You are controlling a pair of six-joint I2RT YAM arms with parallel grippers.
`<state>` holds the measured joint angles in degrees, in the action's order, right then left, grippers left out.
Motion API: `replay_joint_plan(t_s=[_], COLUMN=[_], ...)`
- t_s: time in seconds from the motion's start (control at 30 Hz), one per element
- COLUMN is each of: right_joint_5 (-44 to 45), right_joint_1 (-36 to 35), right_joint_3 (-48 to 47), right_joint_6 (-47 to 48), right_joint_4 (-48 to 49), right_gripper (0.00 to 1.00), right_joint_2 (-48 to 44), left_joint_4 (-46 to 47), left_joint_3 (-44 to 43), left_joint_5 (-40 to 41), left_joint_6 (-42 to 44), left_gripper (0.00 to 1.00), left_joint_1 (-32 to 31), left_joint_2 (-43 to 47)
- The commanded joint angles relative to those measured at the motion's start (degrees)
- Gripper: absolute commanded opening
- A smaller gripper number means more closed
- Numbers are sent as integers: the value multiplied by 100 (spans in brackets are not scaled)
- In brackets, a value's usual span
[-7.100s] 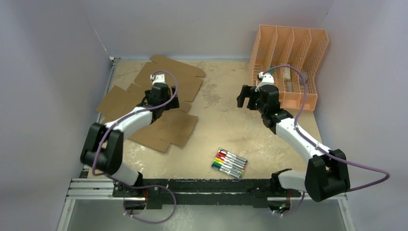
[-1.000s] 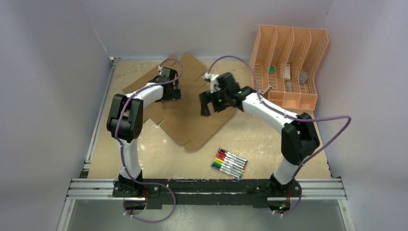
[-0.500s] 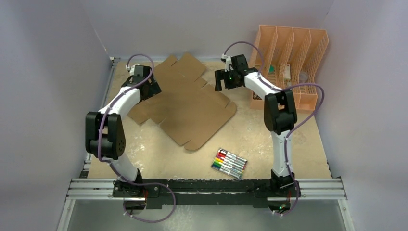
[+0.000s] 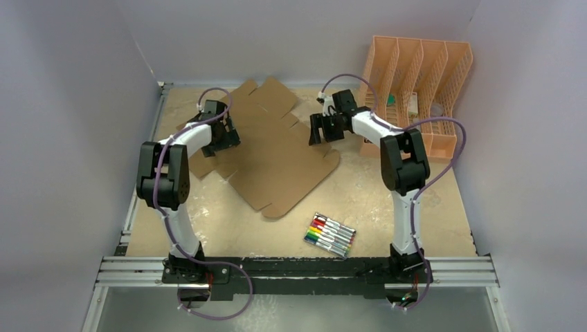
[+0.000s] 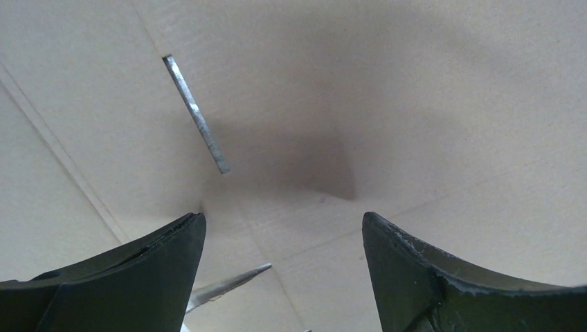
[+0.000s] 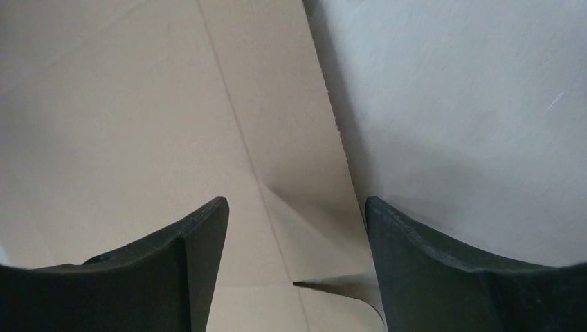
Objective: Fold the paper box
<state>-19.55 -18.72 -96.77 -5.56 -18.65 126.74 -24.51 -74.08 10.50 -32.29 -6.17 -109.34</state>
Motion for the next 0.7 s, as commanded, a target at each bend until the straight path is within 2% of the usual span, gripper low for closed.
replay_joint_plan(t_s=[0.0,0.17,0.33,0.53,0.67], right_joint_5=[-487,-763,-1000,-1160,-1067], right_joint_1=[-48,-126,-445,-1027,-931], right_joint_3=[677,1233,1953,2408,2263], right_joint_6=[-148,-330,-628,-732,-576], right_joint_4=[-115,-153,-105,-388,-743], right_gripper=[72,62,57,57,62], right_joint_2=[-669,-1152,-1742,-2319,-2702], left_joint_4=[156,67,53,199,245], left_joint_3=[-260,-370,-401,-178,-152], left_joint_5=[-264,-362,-654,-1014,-1475], left_joint_6=[232,375,450,379,334], left_gripper=[83,83,83,83,83], left_joint_1=[-16,-20,-69,-288,-476], left_joint_2=[-54,-166,-183,33,197])
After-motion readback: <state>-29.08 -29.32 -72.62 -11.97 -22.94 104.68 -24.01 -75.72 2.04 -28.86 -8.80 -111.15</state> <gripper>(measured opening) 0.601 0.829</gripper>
